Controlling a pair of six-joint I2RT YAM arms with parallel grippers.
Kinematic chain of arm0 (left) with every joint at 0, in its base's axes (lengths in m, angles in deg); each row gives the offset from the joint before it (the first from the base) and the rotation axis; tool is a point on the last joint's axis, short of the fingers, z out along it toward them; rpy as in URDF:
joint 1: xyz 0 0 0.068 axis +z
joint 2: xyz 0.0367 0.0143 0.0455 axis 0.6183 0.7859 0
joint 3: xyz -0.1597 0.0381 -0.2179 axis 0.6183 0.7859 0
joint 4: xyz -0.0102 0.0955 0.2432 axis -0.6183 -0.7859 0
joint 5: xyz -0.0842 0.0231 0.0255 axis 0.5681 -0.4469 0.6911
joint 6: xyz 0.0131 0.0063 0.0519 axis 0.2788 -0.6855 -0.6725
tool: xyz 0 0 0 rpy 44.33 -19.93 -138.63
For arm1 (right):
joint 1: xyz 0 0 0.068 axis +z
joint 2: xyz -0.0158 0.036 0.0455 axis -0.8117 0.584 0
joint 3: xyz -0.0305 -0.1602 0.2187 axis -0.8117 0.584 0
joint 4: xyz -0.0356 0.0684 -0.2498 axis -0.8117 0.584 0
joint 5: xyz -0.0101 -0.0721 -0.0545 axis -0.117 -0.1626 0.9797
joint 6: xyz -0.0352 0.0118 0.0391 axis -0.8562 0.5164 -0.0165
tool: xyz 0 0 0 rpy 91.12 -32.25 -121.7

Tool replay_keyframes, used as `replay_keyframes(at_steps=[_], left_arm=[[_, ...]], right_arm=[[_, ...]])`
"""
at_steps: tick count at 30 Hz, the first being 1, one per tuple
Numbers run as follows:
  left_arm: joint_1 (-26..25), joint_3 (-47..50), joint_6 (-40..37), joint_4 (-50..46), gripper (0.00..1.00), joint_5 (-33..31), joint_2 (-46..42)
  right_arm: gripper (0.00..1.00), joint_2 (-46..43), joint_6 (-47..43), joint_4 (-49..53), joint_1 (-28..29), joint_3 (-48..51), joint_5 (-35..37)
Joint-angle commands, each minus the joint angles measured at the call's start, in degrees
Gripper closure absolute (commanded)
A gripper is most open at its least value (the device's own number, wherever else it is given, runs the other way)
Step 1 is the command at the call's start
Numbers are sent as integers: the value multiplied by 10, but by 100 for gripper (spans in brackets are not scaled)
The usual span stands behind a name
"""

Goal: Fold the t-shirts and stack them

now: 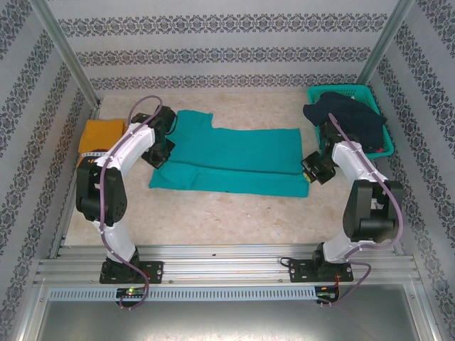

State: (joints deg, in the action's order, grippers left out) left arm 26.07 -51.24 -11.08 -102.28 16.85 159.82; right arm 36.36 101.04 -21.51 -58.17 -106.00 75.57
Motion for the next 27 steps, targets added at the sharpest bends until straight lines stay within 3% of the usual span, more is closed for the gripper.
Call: replay_keyframes(at_steps=[1,27], left_arm=[[15,-17,-14,-32,100,-6,11],[37,-47,-13,-32,100,15,75]], right_arm=[[100,28,-11,2,0,-34,18],[100,191,-34,27,26,-191,20]])
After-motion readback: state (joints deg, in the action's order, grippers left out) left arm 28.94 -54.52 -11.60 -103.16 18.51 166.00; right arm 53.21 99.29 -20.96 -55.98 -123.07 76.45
